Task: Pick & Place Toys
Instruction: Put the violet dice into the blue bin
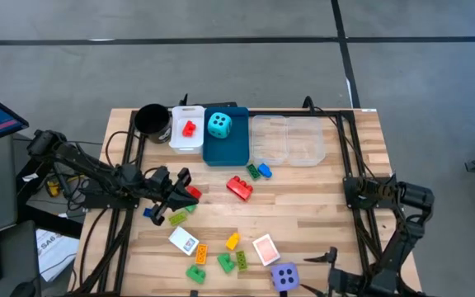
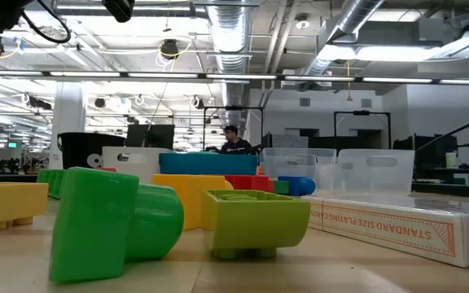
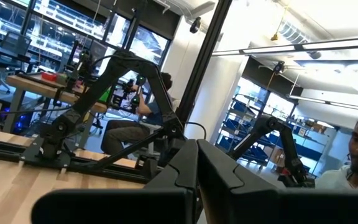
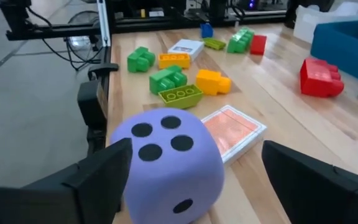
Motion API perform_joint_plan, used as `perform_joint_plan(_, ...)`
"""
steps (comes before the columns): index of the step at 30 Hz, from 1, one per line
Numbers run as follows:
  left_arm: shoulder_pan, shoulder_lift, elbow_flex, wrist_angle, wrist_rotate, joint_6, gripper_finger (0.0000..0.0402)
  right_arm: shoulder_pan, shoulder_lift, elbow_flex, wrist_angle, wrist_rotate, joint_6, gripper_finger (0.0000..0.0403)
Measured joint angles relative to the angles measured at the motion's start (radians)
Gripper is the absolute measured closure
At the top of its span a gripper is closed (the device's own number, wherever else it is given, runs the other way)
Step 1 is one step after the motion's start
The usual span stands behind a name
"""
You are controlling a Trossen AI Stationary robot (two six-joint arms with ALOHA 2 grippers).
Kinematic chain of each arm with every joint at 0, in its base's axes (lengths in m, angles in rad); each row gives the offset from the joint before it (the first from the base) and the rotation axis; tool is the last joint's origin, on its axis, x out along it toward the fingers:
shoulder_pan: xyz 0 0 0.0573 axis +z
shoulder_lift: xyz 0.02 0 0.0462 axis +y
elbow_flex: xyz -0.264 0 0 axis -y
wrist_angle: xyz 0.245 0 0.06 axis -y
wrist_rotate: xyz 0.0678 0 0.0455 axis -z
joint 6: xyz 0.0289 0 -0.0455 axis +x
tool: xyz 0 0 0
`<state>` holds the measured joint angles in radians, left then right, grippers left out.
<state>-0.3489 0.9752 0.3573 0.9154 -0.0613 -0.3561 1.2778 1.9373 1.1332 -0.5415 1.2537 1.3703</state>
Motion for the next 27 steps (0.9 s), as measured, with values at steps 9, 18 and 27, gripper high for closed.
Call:
perform_joint_plan(9, 0.000, 0.000, 0.000, -0.001, 0.001, 0.000, 0.0402, -0.007, 0.000, 0.000, 0.067, -0.025, 0.002, 0.0040)
perform_joint_plan(18, 0.000, 0.000, 0.000, 0.001, 0.001, 0.000, 0.0402, -0.017, 0.000, 0.000, 0.122, -0.134, -0.077, 0.0045)
perform_joint_plan(27, 0.000, 0.000, 0.000, 0.001, 0.005, 0.000, 0.0402, -0.044, -0.001, 0.000, 0.189, -0.283, -0.124, 0.0009)
